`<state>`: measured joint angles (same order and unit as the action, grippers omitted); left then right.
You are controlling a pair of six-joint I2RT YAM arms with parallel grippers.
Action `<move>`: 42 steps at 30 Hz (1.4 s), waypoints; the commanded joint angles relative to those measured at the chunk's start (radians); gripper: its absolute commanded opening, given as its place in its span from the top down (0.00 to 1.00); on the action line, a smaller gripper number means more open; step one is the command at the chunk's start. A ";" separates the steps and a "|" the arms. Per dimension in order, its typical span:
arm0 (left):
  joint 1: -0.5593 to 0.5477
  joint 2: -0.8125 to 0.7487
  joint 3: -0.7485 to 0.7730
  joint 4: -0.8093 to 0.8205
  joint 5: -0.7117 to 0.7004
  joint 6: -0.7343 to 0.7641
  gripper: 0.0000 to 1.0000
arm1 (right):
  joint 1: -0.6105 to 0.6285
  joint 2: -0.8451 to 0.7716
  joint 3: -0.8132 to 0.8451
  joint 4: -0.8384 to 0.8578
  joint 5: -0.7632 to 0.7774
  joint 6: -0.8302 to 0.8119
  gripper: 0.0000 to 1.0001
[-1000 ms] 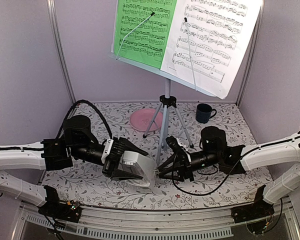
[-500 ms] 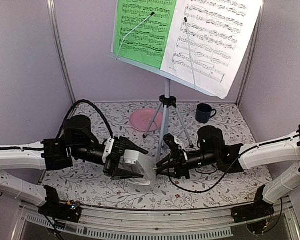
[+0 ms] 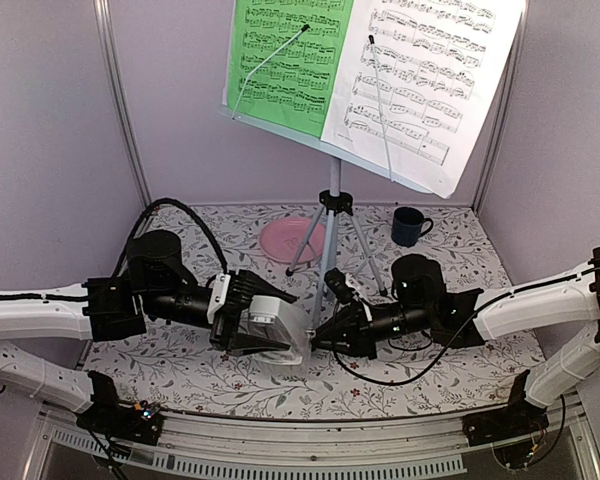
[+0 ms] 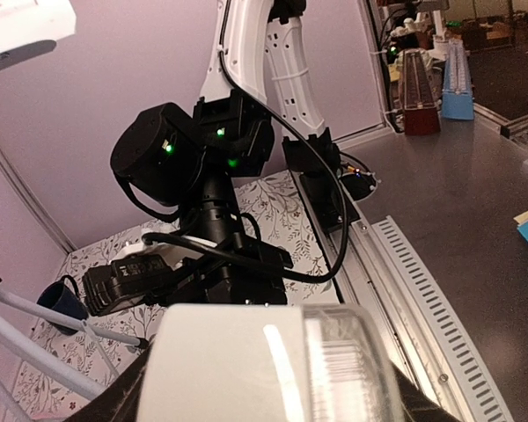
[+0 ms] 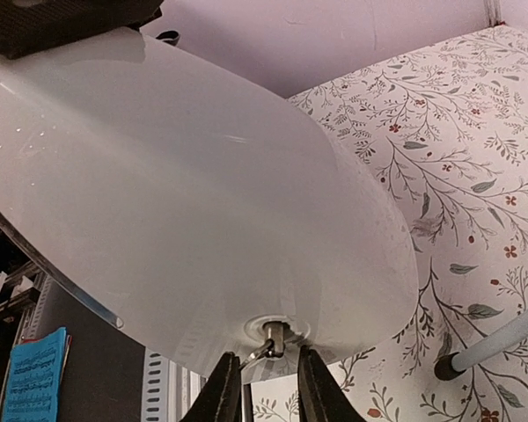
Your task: Set up the instrument practice props
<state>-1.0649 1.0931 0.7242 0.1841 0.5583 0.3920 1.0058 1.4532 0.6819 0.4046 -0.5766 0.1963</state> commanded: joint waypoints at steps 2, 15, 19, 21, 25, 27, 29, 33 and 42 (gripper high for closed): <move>-0.012 -0.019 0.029 0.138 -0.008 0.006 0.76 | 0.007 -0.005 0.010 0.017 0.053 0.025 0.80; -0.011 -0.010 0.029 0.132 -0.001 0.012 0.77 | 0.007 -0.009 0.024 0.015 0.044 0.048 0.57; -0.012 -0.003 0.029 0.132 -0.007 0.011 0.77 | 0.007 -0.016 0.035 0.010 0.042 0.067 0.58; -0.012 -0.001 0.025 0.133 -0.008 0.012 0.77 | 0.008 -0.023 0.035 0.005 0.037 0.071 0.52; -0.012 0.004 0.024 0.133 -0.009 0.010 0.77 | 0.011 -0.041 0.032 -0.010 0.054 0.068 0.49; -0.012 0.007 0.026 0.133 -0.010 0.011 0.77 | 0.013 -0.044 0.040 -0.022 0.063 0.068 0.49; -0.012 0.008 0.027 0.132 -0.012 0.011 0.77 | 0.015 -0.046 0.047 -0.033 0.076 0.070 0.51; -0.011 0.009 0.029 0.136 -0.012 0.009 0.77 | 0.019 -0.038 0.055 -0.056 0.114 0.079 0.59; -0.011 -0.002 0.025 0.140 -0.017 0.010 0.78 | 0.018 -0.020 0.059 -0.109 0.145 0.078 0.78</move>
<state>-1.0653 1.1091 0.7242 0.1963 0.5323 0.3923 1.0183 1.4330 0.7155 0.3290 -0.4580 0.2737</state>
